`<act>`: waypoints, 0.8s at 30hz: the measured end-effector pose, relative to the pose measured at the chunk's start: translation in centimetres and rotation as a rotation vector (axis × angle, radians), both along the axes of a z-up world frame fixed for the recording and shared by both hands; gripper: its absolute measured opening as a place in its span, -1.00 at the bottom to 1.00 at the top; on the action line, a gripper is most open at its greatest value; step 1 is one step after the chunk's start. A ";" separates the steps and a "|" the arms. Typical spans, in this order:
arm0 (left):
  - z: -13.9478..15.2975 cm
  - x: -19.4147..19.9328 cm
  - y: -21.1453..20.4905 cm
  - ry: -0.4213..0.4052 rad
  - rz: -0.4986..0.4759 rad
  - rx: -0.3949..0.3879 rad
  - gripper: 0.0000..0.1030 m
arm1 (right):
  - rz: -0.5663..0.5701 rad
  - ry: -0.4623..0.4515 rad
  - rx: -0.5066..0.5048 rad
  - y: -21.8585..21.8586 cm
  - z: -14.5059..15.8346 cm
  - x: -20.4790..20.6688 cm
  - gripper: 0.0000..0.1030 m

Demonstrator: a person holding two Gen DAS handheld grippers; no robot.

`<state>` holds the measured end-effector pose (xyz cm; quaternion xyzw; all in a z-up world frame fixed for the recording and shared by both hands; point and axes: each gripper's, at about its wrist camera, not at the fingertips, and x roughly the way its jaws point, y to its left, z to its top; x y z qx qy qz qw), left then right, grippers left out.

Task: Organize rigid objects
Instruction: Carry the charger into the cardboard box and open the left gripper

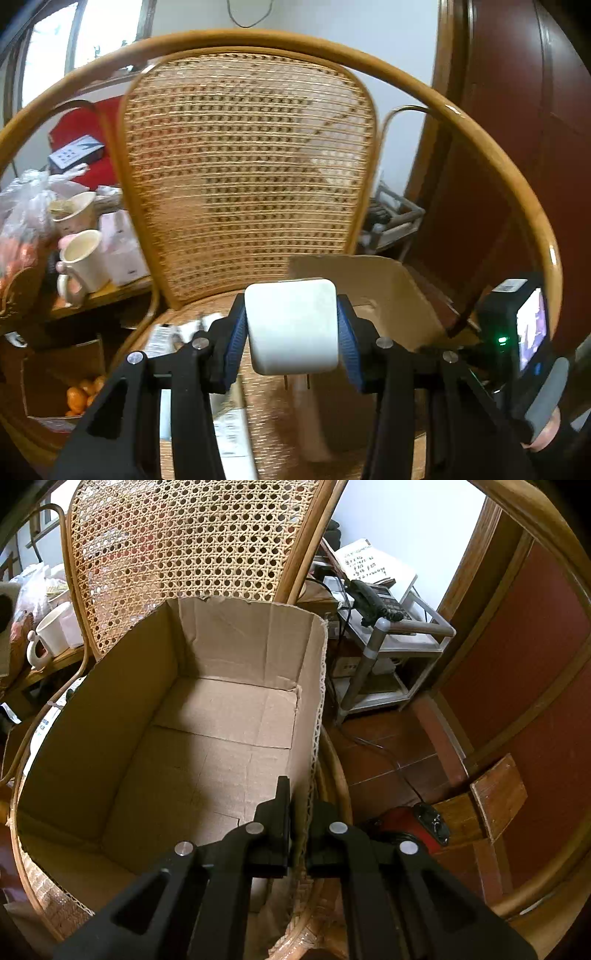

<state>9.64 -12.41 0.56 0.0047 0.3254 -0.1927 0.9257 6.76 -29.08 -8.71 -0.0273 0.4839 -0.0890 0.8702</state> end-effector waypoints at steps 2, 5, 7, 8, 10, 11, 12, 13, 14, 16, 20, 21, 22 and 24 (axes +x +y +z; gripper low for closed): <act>-0.3 -0.3 -0.7 0.011 -0.019 -0.018 -0.14 | 0.001 0.000 -0.001 0.0 0.0 0.0 -0.86; -0.8 -0.4 -1.9 0.035 -0.047 -0.036 -0.14 | 0.004 -0.001 -0.003 0.2 0.0 -0.1 -0.86; -1.1 -0.4 -2.6 0.046 -0.066 -0.041 -0.14 | 0.007 -0.003 -0.004 0.2 -0.1 -0.1 -0.86; -1.3 -0.6 -3.0 0.048 -0.073 -0.036 -0.14 | 0.008 -0.004 -0.005 0.3 -0.1 -0.2 -0.86; -1.7 -0.7 -3.7 0.063 -0.099 -0.036 -0.14 | 0.010 -0.006 -0.006 0.4 -0.1 -0.2 -0.86; -2.0 -0.7 -4.0 0.078 -0.113 -0.046 -0.14 | 0.010 -0.010 -0.006 0.4 -0.1 -0.3 -0.86; -2.2 -0.7 -4.1 0.090 -0.119 -0.054 -0.14 | 0.010 -0.013 -0.008 0.4 -0.1 -0.3 -0.86; -2.5 -0.7 -4.4 0.105 -0.124 -0.059 -0.14 | 0.008 -0.020 -0.008 0.5 -0.2 -0.4 -0.86; -2.8 -0.6 -4.5 0.114 -0.125 -0.056 -0.14 | 0.006 -0.024 -0.008 0.4 -0.2 -0.4 -0.86; -3.3 -0.5 -4.9 0.118 -0.124 -0.028 -0.14 | 0.003 -0.033 -0.008 0.5 -0.2 -0.6 -0.86; -4.1 -0.2 -5.6 0.135 -0.123 0.022 -0.13 | -0.004 -0.039 -0.005 0.2 -0.1 -0.5 -0.86; -4.2 -0.1 -5.7 0.140 -0.121 0.030 -0.13 | -0.006 -0.040 -0.005 0.3 -0.1 -0.5 -0.86; -4.4 0.0 -5.8 0.140 -0.115 0.041 -0.13 | -0.007 -0.040 -0.006 0.3 -0.1 -0.4 -0.86; -4.6 0.2 -5.8 0.136 -0.101 0.062 -0.13 | -0.005 -0.041 -0.014 0.4 -0.1 -0.3 -0.86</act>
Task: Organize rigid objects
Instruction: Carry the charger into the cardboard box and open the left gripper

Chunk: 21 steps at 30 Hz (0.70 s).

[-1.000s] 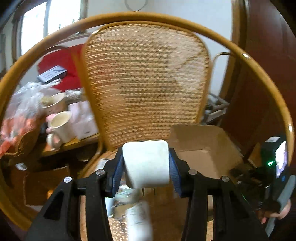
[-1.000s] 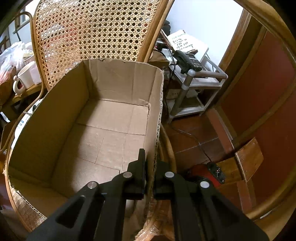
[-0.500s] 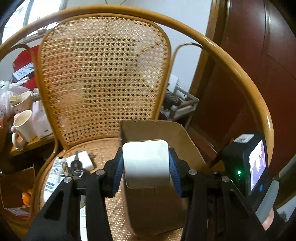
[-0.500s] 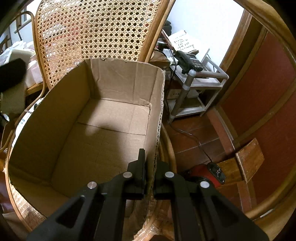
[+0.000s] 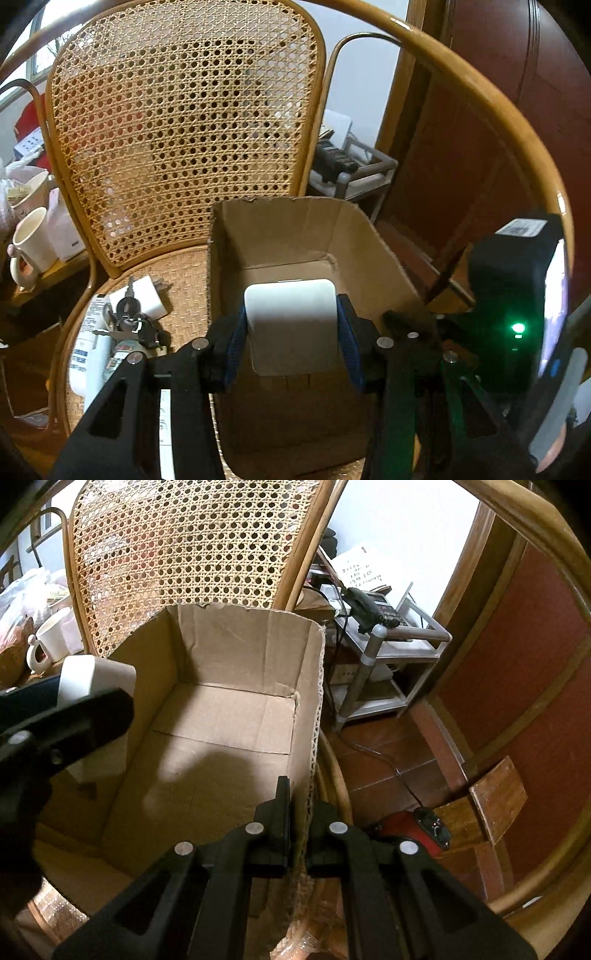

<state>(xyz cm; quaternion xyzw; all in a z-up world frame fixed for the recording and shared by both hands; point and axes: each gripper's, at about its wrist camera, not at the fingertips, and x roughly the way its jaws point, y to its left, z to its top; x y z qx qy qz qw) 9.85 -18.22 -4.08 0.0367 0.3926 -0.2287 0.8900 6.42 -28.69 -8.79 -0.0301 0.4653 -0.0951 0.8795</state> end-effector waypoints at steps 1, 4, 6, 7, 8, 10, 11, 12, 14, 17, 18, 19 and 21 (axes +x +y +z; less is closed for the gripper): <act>-0.1 0.1 0.1 0.002 0.008 0.008 -0.13 | 0.001 -0.001 -0.002 0.0 0.0 0.0 -0.86; -0.1 0.5 0.8 0.005 0.028 -0.004 -0.13 | 0.001 -0.002 0.001 0.0 0.0 0.0 -0.86; 0.0 0.6 1.3 0.011 0.035 -0.016 -0.06 | 0.001 -0.003 0.006 -0.1 0.0 0.0 -0.86; 0.0 0.7 1.5 0.014 0.042 -0.020 0.03 | 0.005 -0.001 0.011 -0.1 0.0 0.0 -0.86; 0.1 0.7 1.8 0.011 0.053 -0.021 0.24 | 0.007 0.004 0.010 -0.1 -0.1 0.0 -0.86; 0.6 0.5 2.4 -0.020 0.092 -0.015 0.36 | 0.008 0.005 -0.006 0.0 -0.2 0.0 -0.86; 0.8 0.4 2.6 -0.031 0.104 -0.008 0.46 | 0.010 0.005 -0.007 0.0 -0.2 0.0 -0.86; 0.9 0.5 2.8 -0.039 0.113 0.000 0.61 | 0.008 0.005 -0.003 0.0 -0.2 0.0 -0.86; 1.3 0.5 3.4 -0.057 0.137 0.014 0.75 | 0.008 0.005 0.001 -0.1 -0.2 0.0 -0.86; 1.6 0.8 4.6 -0.078 0.172 0.043 0.84 | 0.009 0.004 0.001 -0.1 -0.2 0.0 -0.86; 1.7 1.0 4.9 -0.077 0.179 0.054 0.88 | 0.010 0.004 0.000 -0.1 -0.2 0.0 -0.86; 1.6 1.3 5.4 -0.069 0.186 0.069 0.89 | 0.010 0.004 0.000 -0.1 -0.2 0.0 -0.86; 1.5 1.7 6.3 -0.049 0.193 0.083 0.92 | 0.009 0.004 0.000 -0.1 -0.2 0.0 -0.86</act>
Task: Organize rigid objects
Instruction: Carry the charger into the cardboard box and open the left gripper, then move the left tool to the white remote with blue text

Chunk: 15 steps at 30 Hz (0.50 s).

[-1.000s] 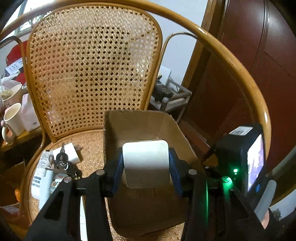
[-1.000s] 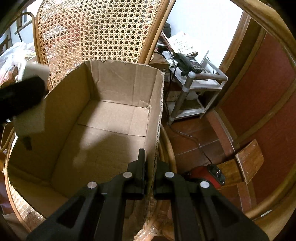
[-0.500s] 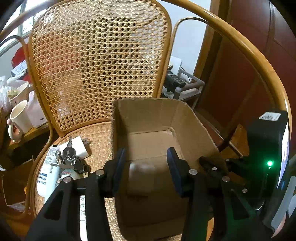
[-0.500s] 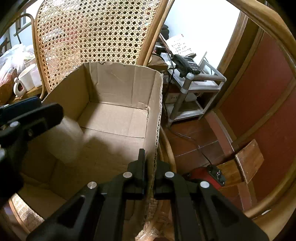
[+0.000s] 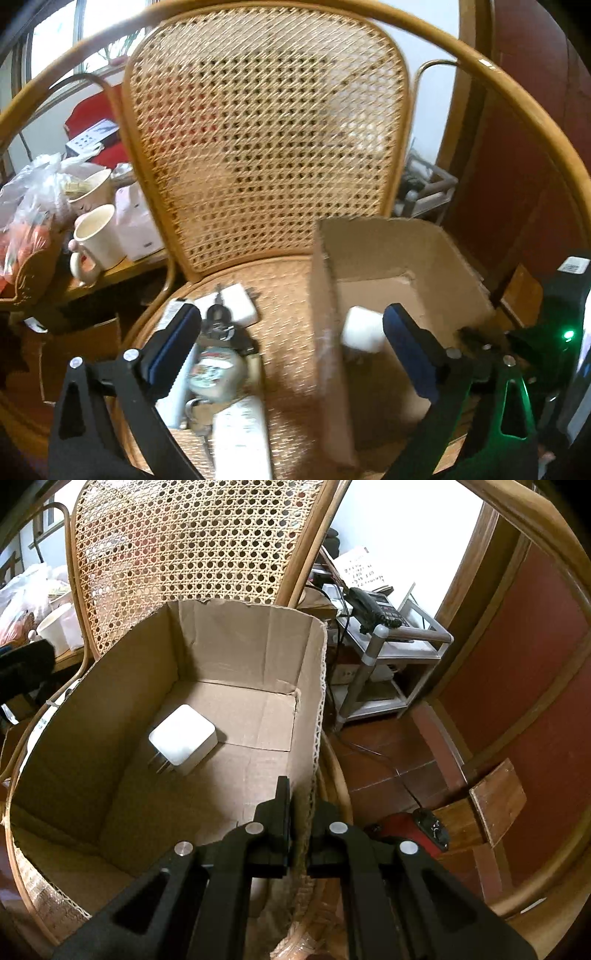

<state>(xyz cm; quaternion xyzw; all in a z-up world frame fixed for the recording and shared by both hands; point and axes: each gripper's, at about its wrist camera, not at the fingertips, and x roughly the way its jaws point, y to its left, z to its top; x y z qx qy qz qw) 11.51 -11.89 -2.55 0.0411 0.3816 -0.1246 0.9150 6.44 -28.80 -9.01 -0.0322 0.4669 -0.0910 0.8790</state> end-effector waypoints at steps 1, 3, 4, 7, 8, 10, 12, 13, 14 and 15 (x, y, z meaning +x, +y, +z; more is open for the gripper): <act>-0.2 0.3 0.6 0.014 0.007 0.000 0.92 | 0.000 0.000 0.000 0.0 0.0 0.0 -0.86; -0.6 0.9 1.8 0.029 0.027 -0.012 0.92 | 0.002 -0.001 -0.001 0.0 0.0 0.0 -0.86; -0.9 1.3 2.5 0.033 0.035 -0.010 0.92 | 0.003 -0.001 -0.002 0.0 -0.1 0.0 -0.86; -2.5 2.5 4.1 0.058 0.060 0.028 0.92 | 0.002 -0.002 -0.002 -0.1 -0.1 0.0 -0.86; -3.0 2.8 4.7 0.063 0.074 0.036 0.92 | 0.002 -0.002 -0.001 -0.1 -0.1 0.0 -0.86; -3.8 3.5 6.2 0.074 0.111 0.051 0.92 | -0.001 -0.001 0.002 -0.1 -0.1 0.1 -0.86; -4.4 4.0 7.5 0.085 0.138 0.063 0.92 | -0.001 0.001 0.005 -0.2 0.0 0.2 -0.86; -4.6 4.3 8.1 0.090 0.148 0.067 0.92 | -0.002 0.004 0.007 -0.3 0.0 0.3 -0.86; -4.9 4.6 8.7 0.098 0.160 0.074 0.92 | -0.002 0.008 0.008 -0.3 -0.1 0.3 -0.86; -5.3 5.0 9.3 0.108 0.172 0.080 0.92 | -0.001 0.012 0.008 -0.3 -0.1 0.4 -0.86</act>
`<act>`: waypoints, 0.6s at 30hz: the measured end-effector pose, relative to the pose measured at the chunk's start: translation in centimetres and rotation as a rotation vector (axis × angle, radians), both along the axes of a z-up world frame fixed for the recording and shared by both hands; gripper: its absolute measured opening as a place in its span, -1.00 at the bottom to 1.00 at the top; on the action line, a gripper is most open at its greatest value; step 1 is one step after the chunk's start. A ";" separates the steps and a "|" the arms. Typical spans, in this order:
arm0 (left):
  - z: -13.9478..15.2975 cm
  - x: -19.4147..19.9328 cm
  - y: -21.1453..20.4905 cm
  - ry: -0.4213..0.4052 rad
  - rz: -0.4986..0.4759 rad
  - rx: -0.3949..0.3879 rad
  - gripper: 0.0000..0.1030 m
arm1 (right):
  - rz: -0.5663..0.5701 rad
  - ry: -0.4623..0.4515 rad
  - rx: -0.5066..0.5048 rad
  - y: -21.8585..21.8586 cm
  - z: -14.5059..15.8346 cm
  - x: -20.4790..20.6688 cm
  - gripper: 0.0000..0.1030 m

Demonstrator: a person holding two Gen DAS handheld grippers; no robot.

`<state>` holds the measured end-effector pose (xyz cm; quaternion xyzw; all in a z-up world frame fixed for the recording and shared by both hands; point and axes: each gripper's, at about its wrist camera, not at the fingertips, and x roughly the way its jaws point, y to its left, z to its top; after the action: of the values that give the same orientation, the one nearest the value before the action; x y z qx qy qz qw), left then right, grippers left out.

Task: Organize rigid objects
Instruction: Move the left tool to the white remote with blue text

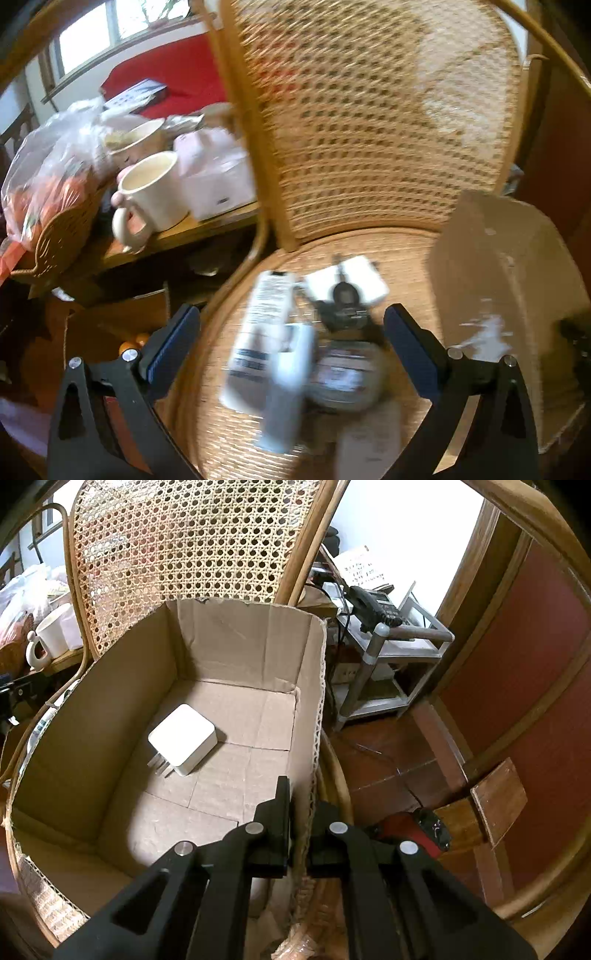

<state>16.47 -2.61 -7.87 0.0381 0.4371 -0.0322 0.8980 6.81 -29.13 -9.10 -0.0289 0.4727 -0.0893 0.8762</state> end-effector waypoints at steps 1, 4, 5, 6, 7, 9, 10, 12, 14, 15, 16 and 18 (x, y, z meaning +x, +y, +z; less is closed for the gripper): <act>-0.5 0.5 0.9 0.017 0.019 0.004 0.92 | 0.002 0.007 0.001 0.0 0.0 0.1 -0.86; -1.8 1.4 2.7 0.048 0.072 -0.002 0.92 | 0.014 0.031 -0.006 0.1 -0.1 0.3 -0.86; -2.1 1.6 3.2 0.047 0.094 0.005 0.92 | 0.014 0.036 -0.004 0.1 -0.1 0.3 -0.86; -2.4 1.8 3.7 0.043 0.113 0.017 0.92 | 0.012 0.041 -0.003 0.1 -0.1 0.4 -0.86; -3.0 2.1 4.2 0.053 0.126 0.031 0.92 | 0.012 0.045 -0.003 0.1 -0.1 0.5 -0.86; -3.9 2.8 4.7 0.087 0.134 0.035 0.92 | 0.011 0.050 -0.005 0.1 -0.2 0.6 -0.86; -4.5 3.0 5.0 0.109 0.139 0.033 0.92 | 0.011 0.051 -0.005 0.1 -0.2 0.6 -0.86; -5.3 3.3 5.4 0.143 0.143 0.023 0.92 | 0.011 0.056 0.000 0.2 -0.2 0.7 -0.86; -5.5 3.3 5.5 0.155 0.137 0.007 0.92 | 0.007 0.063 0.009 0.1 -0.2 0.8 -0.86; -5.5 3.3 5.5 0.157 0.137 0.004 0.92 | 0.003 0.069 0.014 0.0 -0.3 0.9 -0.86; -5.7 3.3 5.6 0.160 0.140 0.002 0.92 | -0.001 0.078 0.021 0.0 -0.4 0.9 -0.86; -6.2 3.5 6.0 0.175 0.150 -0.002 0.92 | 0.001 0.090 0.014 0.4 -0.5 0.9 -0.86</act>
<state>19.94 3.35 -14.07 0.0014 0.5153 0.0314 0.8564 7.68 -28.77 -9.57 -0.0272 0.5121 -0.0840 0.8544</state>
